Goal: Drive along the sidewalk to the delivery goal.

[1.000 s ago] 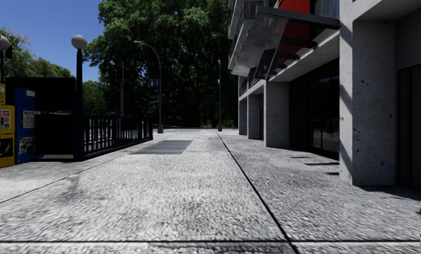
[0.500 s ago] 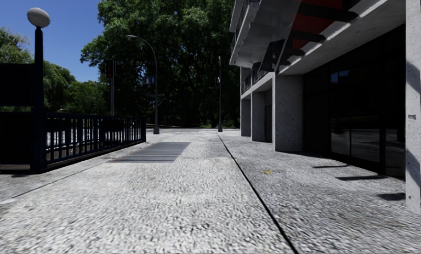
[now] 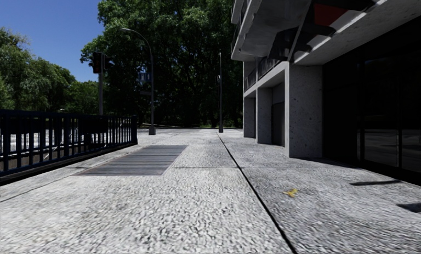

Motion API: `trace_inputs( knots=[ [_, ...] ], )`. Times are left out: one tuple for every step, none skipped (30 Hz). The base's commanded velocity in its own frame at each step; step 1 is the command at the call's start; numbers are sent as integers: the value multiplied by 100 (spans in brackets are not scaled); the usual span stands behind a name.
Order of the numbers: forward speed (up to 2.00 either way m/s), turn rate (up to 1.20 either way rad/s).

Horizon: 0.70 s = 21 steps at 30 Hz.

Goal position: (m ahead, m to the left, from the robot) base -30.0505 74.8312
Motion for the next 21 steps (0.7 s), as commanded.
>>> trace_inputs(
  knots=[
    [200,0],
    [200,0],
    [200,0],
    [200,0],
    [200,0],
    [200,0],
    [200,0],
    [200,0],
    [200,0],
    [200,0],
    [200,0],
    [200,0],
    [200,0],
    [200,0],
    [200,0],
    [200,0],
    [200,0],
    [200,0],
    [200,0],
    [200,0],
    [200,0]
  ],
)
